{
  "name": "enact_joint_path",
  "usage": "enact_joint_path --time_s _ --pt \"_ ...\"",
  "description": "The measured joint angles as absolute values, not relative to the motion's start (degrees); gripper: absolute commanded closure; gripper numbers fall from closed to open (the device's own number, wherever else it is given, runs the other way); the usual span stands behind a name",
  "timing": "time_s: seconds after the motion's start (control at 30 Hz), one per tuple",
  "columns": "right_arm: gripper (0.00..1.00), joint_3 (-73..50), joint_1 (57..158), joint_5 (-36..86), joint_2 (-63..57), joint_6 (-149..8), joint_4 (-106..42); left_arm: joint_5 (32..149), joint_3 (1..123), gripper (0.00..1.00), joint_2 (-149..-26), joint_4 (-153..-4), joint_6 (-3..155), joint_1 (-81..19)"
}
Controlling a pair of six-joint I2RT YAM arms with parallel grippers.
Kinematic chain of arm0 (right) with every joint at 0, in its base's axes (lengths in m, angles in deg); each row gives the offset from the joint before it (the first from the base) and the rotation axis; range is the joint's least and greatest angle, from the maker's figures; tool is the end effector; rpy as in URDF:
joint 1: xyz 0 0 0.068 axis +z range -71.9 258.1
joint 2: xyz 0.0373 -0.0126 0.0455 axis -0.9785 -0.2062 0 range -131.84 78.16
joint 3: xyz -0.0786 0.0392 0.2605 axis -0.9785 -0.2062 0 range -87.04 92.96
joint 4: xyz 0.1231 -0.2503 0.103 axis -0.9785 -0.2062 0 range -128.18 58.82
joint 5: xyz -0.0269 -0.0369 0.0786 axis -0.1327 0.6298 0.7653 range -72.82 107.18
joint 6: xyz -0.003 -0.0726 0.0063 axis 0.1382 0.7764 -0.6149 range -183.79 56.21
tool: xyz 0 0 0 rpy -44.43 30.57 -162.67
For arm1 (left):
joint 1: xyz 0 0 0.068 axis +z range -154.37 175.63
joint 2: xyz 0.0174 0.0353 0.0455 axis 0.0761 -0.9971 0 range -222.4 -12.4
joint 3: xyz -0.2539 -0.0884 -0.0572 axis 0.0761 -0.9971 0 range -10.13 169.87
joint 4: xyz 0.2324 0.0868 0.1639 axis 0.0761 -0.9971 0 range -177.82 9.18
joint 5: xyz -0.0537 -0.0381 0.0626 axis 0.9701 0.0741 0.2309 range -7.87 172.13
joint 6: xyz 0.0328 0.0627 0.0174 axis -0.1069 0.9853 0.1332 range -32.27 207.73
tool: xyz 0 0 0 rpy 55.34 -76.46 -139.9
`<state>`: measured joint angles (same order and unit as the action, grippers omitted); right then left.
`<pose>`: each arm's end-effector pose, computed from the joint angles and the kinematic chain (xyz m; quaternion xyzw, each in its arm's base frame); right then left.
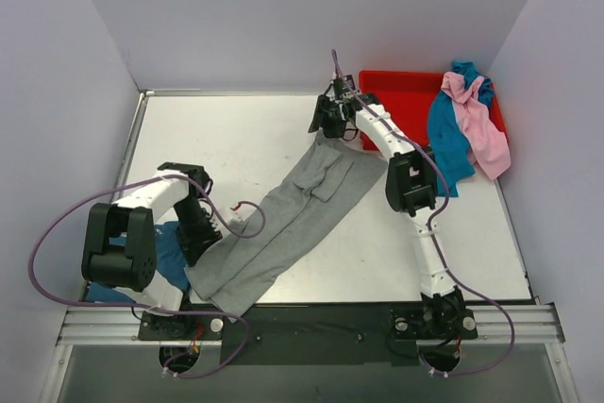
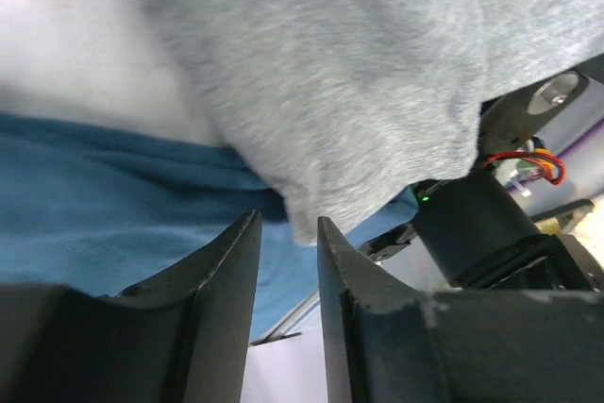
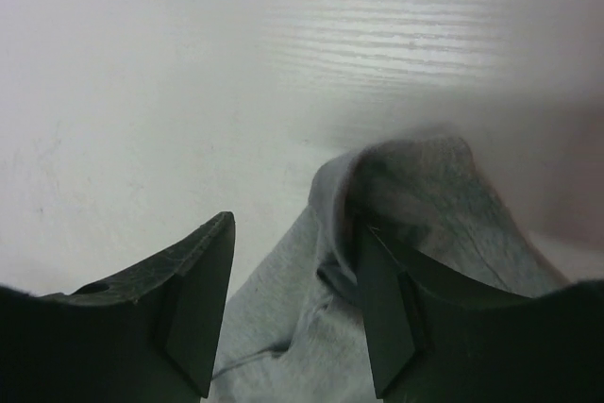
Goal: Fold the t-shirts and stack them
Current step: Rotate the tshirt 45 degrees
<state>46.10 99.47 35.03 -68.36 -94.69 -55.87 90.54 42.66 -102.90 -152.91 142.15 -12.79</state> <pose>0.5845 0.2487 0.1720 0.0061 0.8907 0.3158 0.3268 0.2337 -0.0435 0.1281 -0.5015 -0.8449 0.1335 0.1296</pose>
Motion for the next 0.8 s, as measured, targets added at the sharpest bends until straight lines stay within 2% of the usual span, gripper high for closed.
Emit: enact_joint_path --time_s 0.2,0.23,0.27,0.43,0.6,0.8 --pt "0.46 37.51 99.51 33.52 -54.43 -89.05 -57.16 88.81 55.12 0.50 -104.89 -153.66 141.58 -12.79" --pt "0.47 34.47 99.44 32.97 -50.50 -88.33 -57.14 89.18 58.90 0.50 -106.16 -153.96 140.83 -12.79" --pt "0.52 31.20 99.27 32.45 -46.37 -87.74 -57.10 89.99 62.88 0.50 -107.69 -153.79 140.11 -12.81" --pt "0.66 14.78 94.90 29.82 -30.63 -88.18 -56.16 94.14 79.73 0.67 -116.34 -149.96 131.37 -13.80" --pt "0.69 2.54 87.66 25.69 -30.72 -90.86 -55.65 97.07 96.17 0.69 -128.41 -143.97 119.09 -18.52" --pt "0.70 -4.08 84.45 25.39 -35.51 -96.39 -54.06 96.53 110.64 0.69 -142.13 -134.14 107.20 -26.85"
